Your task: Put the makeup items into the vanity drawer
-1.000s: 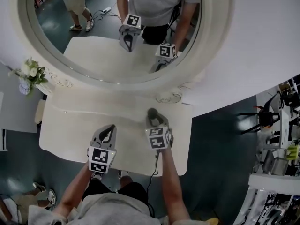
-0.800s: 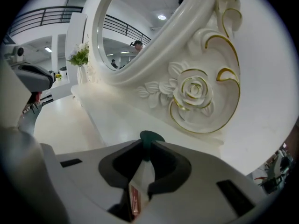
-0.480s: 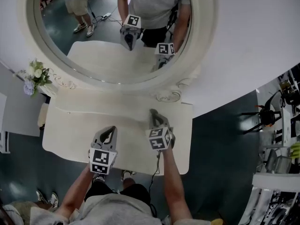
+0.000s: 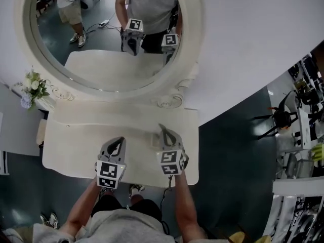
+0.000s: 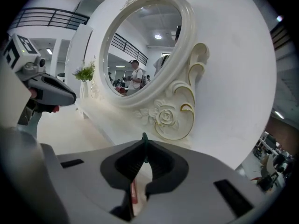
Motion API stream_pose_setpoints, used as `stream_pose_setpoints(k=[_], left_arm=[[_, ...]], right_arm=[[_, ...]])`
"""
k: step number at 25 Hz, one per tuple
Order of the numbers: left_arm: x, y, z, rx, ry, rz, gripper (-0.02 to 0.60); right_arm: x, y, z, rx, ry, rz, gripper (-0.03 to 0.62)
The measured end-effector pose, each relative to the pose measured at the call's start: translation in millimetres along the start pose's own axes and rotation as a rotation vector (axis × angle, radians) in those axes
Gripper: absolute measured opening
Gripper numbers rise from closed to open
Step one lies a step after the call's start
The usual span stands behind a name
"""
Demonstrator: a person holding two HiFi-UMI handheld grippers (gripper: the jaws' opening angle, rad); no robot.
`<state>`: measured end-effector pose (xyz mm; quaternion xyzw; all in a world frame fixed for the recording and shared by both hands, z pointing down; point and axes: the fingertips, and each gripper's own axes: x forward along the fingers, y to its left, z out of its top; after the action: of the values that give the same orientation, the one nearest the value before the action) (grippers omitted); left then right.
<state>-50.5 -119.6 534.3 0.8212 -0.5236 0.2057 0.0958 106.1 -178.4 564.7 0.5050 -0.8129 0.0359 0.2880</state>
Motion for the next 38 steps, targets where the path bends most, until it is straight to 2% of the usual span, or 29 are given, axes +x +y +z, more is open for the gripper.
stream_pose_setpoints(k=[9, 21, 30, 32, 33, 38], left_arm=[[18, -30, 0, 0.023, 0.012, -0.065, 0.0], [24, -47, -16, 0.03, 0.051, -0.101, 0.0], [19, -47, -15, 0.028, 0.046, -0.106, 0.0], [17, -47, -14, 0.029, 0.044, -0.107, 0.0], [17, -46, -15, 0.029, 0.043, -0.107, 0.0], [12, -44, -16, 0.031, 0.035, -0.107, 0.0]], right_arm=[[-22, -2, -41, 0.037, 0.046, -0.017, 0.031], [-4, 6, -99, 0.07, 0.146, -0.005, 0.031], [-6, 3, -94, 0.109, 0.101, -0.05, 0.036], [-7, 2, -89, 0.145, 0.069, -0.051, 0.146], [-7, 2, -87, 0.163, 0.06, -0.048, 0.175], [-11, 4, -85, 0.174, 0.056, -0.056, 0.181]])
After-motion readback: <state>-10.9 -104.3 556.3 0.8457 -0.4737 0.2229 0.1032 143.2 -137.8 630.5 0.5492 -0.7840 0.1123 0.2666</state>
